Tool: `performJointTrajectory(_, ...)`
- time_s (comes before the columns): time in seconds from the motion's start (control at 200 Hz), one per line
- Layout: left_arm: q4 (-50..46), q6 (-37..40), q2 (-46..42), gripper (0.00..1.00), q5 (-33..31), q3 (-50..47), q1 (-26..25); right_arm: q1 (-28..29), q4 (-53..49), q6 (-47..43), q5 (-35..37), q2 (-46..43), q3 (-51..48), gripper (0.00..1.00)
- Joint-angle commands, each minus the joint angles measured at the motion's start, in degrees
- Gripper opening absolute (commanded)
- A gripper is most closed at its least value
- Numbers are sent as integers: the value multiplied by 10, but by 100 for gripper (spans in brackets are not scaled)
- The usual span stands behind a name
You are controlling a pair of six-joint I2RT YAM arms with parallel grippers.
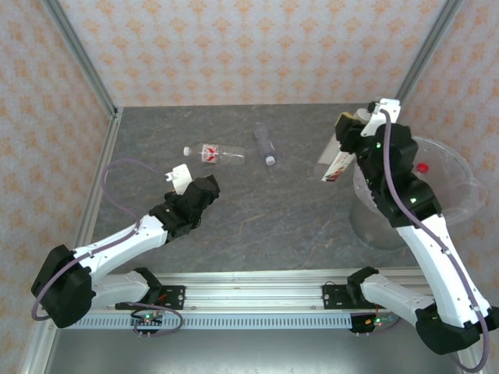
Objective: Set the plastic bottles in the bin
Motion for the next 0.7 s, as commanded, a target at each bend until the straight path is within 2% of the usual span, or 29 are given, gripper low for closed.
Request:
performJointTrajectory(0.0,-20,-22,-5,100,-5,-2,19,-45,-73,-50,23,6,52,0)
performJointTrajectory(0.2,-31,-22,-10,100,2,-10,38,-164,-101,-53,-18,12,92,0)
performJointTrajectory(0.38,-28,-28,-12,100,17,-19,51,-244,-119,-83,56,40,107,0)
performJointTrajectory(0.485,-25,-30,-12,100,27,-23,60,-310,-108,-59,39,45,98,0)
performJointTrajectory(0.606,-27,-28,-13,100,30,-25,66,-335,-119,-71,96,69,92,1)
performJointTrajectory(0.696,-29,-28,-16,100,31,-26,69,-338,-198,-64,87,99,115,8)
